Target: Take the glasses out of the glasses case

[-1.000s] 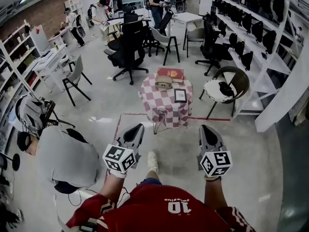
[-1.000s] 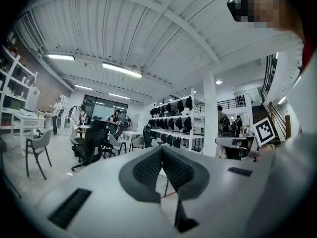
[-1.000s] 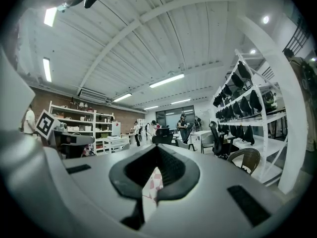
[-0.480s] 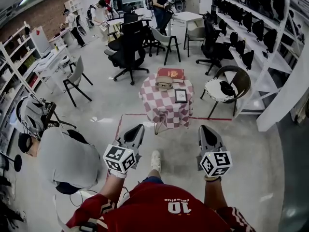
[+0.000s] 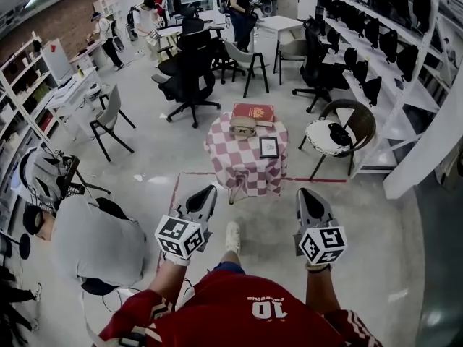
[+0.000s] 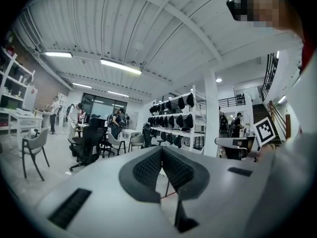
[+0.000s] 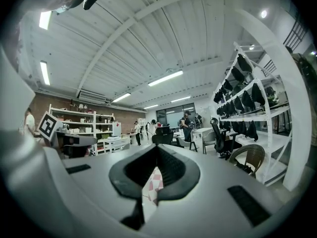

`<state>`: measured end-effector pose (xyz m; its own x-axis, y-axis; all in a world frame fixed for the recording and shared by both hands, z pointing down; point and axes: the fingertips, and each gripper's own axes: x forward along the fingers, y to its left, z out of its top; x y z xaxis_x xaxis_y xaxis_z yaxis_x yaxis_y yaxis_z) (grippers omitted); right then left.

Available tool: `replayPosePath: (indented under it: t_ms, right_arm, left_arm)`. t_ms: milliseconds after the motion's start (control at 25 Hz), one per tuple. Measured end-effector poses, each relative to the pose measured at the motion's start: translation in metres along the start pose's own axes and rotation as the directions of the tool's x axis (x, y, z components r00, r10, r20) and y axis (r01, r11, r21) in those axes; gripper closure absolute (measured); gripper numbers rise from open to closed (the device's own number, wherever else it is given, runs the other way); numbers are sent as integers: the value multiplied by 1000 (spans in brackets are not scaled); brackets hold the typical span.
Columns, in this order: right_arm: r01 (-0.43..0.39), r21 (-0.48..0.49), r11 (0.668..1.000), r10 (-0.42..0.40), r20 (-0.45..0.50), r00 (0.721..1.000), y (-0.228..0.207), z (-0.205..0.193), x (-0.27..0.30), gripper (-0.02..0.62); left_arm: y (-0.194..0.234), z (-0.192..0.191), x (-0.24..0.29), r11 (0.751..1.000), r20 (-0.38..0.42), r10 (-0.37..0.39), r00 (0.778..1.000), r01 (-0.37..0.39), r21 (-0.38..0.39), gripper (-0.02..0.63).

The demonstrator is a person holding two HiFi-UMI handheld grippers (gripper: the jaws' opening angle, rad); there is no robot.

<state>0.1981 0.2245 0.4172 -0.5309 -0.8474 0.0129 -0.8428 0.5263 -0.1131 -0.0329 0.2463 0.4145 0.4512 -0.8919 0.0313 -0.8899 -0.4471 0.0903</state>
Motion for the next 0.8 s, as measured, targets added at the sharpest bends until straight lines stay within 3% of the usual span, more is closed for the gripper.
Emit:
replayPosePath:
  t_ms: [440,800]
  right_arm:
    - [6,-10,1000,-6,-32,999,-37,8,74,578]
    - [27,-1,1000,-27,-18,999,-69,27,163,578]
  left_arm:
    - [44,8,80,1000,-24,-15,1000,15,-6,598]
    - [103,25,165,998,-38,-56,998,57,12,598]
